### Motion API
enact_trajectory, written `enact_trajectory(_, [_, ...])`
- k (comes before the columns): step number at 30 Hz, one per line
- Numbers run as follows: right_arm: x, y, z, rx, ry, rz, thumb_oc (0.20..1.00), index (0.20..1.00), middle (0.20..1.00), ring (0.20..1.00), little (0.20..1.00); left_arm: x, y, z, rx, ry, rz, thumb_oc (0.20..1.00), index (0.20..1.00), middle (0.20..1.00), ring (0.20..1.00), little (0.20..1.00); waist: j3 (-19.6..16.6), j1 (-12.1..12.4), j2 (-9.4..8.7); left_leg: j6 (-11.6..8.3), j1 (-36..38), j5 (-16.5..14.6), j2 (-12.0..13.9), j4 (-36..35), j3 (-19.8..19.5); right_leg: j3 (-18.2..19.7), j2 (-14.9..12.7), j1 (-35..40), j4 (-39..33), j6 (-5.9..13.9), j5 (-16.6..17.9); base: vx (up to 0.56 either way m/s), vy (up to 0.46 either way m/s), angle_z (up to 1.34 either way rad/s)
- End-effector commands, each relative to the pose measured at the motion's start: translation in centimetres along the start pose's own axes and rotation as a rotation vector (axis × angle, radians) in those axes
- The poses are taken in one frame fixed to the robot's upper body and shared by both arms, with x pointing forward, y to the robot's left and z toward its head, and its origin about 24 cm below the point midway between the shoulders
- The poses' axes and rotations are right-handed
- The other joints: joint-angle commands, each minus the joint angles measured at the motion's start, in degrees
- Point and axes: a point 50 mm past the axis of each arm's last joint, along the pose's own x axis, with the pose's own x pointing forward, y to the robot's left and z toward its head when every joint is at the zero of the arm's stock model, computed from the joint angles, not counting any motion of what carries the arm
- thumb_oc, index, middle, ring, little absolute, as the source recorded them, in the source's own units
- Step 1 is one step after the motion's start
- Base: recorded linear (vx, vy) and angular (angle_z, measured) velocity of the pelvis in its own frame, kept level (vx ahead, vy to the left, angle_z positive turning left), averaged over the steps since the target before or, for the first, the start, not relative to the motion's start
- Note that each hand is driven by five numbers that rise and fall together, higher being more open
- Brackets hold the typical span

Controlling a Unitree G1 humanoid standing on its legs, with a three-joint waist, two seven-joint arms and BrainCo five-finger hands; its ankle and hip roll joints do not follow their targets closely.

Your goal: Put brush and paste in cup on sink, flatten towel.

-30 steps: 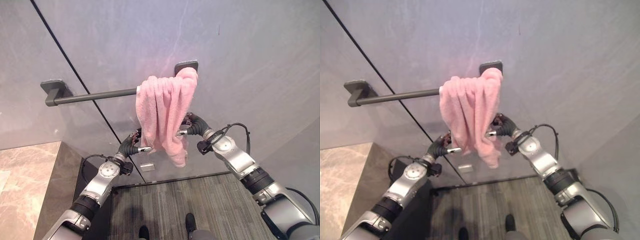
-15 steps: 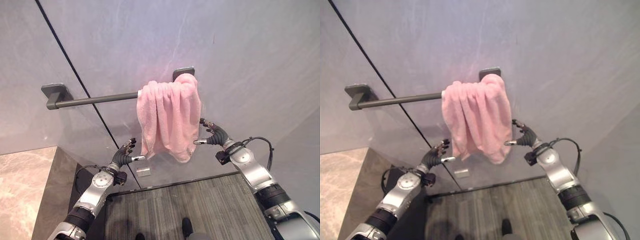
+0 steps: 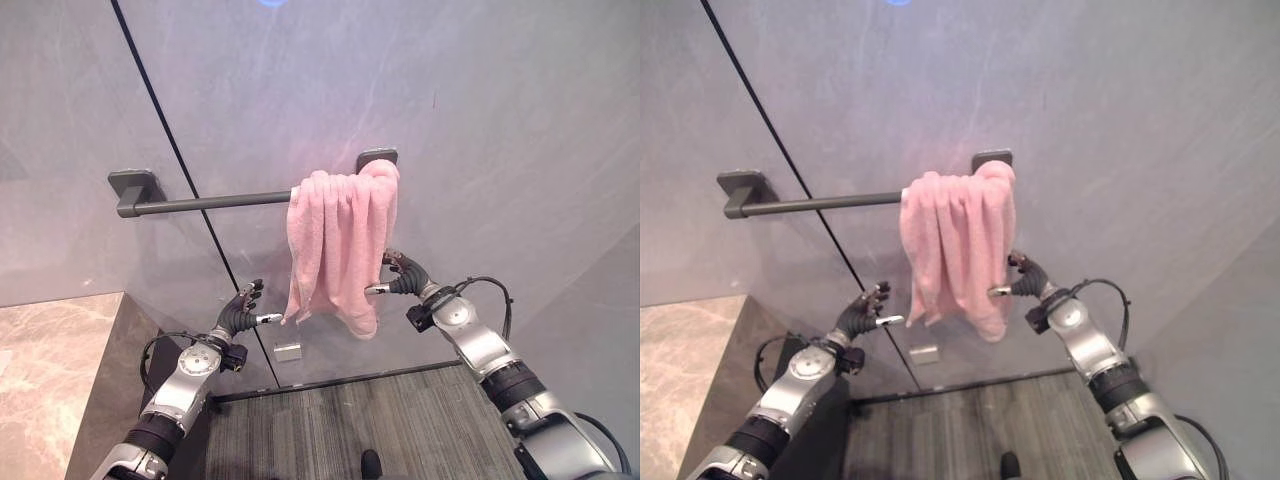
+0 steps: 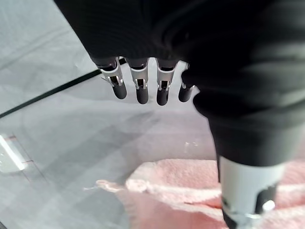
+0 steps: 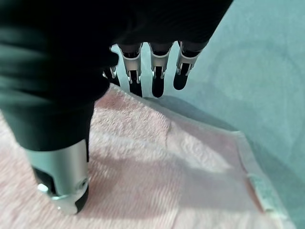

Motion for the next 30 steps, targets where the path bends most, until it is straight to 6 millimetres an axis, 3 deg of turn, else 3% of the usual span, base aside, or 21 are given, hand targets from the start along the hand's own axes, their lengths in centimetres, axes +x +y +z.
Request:
enact_trajectory(1, [2.2,-0.8,4.8,-0.028,-0.123,-0.068,1.0,1.0,1.0,1.0,1.0,2.5,0.2,4.1,0.085,-0.114,0.033,1.0,1.0,1.0,1.0,1.0,-1.3,0.8,-1.82,1.63,-1.0,0.9,-2.0,0.3,1.0,0.7,-3.3,3.4,0.7,3.7,-1.6,0.0,0.0,0.0])
enact_trajectory(8, [2.6,-0.3,5.5,-0.004,-0.141,-0.081,1.0,1.0,1.0,1.0,1.0,3.7,-0.9,5.1,0.082,-0.123,0.031,1.0,1.0,1.0,1.0,1.0,-1.1,0.5,-1.94,1.44,-1.3,1.0,-1.7,0.3,1.1,0.6,-3.1,3.1,0.6,3.64,-1.5,0.0,0.0,0.0])
enact_trajectory(15, [2.6,0.1,5.5,0.045,-0.151,-0.088,1.0,1.0,1.0,1.0,1.0,5.3,-3.5,7.3,0.08,-0.158,-0.008,1.0,1.0,1.0,1.0,1.0,-1.4,-0.3,-2.64,1.4,-1.6,0.9,-1.5,0.3,1.4,0.7,-2.9,2.9,0.5,3.83,-1.2,0.0,0.001,0.0])
enact_trajectory(21, [2.4,0.0,5.2,0.072,-0.146,-0.096,1.0,1.0,1.0,1.0,1.0,5.6,-4.9,7.7,0.061,-0.164,-0.041,1.0,1.0,1.0,1.0,1.0,-1.6,-0.5,-3.04,1.53,-1.5,0.7,-1.5,0.3,1.7,0.8,-3.0,2.8,0.5,4.0,-1.1,0.01,0.008,-0.02])
enact_trajectory(23, [2.4,-0.1,4.9,0.09,-0.139,-0.099,0.784,0.784,0.784,0.784,0.784,5.7,-5.6,7.7,0.047,-0.155,-0.059,1.0,1.0,1.0,1.0,1.0,-1.9,-0.5,-3.18,1.64,-1.4,0.5,-1.6,0.3,1.7,1.0,-3.0,2.8,0.5,4.04,-1.2,0.02,0.024,-0.03])
enact_trajectory(24, [2.4,0.0,4.7,0.109,-0.134,-0.097,0.241,0.241,0.241,0.241,0.241,5.8,-6.0,8.0,0.03,-0.163,-0.068,0.42,0.42,0.42,0.42,0.42,-2.0,-0.5,-3.33,1.72,-1.1,0.4,-1.7,0.3,1.7,1.2,-3.0,2.9,0.6,4.05,-1.2,0.0,0.0,0.0])
enact_trajectory(25, [2.3,0.0,4.5,0.118,-0.131,-0.097,0.2,0.2,0.2,0.2,0.2,5.8,-6.1,8.1,0.022,-0.168,-0.068,0.2,0.2,0.2,0.2,0.2,-2.0,-0.4,-3.41,1.75,-1.1,0.4,-1.7,0.3,1.7,1.2,-3.0,3.0,0.7,4.08,-1.2,0.0,0.0,0.0])
enact_trajectory(28, [2.1,0.0,4.1,0.138,-0.124,-0.094,0.2,0.2,0.2,0.2,0.2,5.7,-6.4,8.3,0.016,-0.176,-0.081,0.2,0.2,0.2,0.2,0.2,-2.3,-0.3,-3.58,1.84,-0.8,0.3,-1.8,0.3,1.8,1.1,-3.0,3.1,1.1,4.09,-1.4,0.01,0.014,-0.04])
enact_trajectory(30, [1.8,-0.1,3.9,0.142,-0.132,-0.087,0.2,0.2,0.2,0.2,0.2,5.5,-6.2,8.3,0.022,-0.186,-0.084,0.294,0.294,0.294,0.294,0.294,-2.4,-0.2,-3.62,1.91,-0.5,0.2,-1.8,0.3,1.7,1.1,-3.0,3.2,1.4,4.04,-1.6,0.0,0.0,0.0])
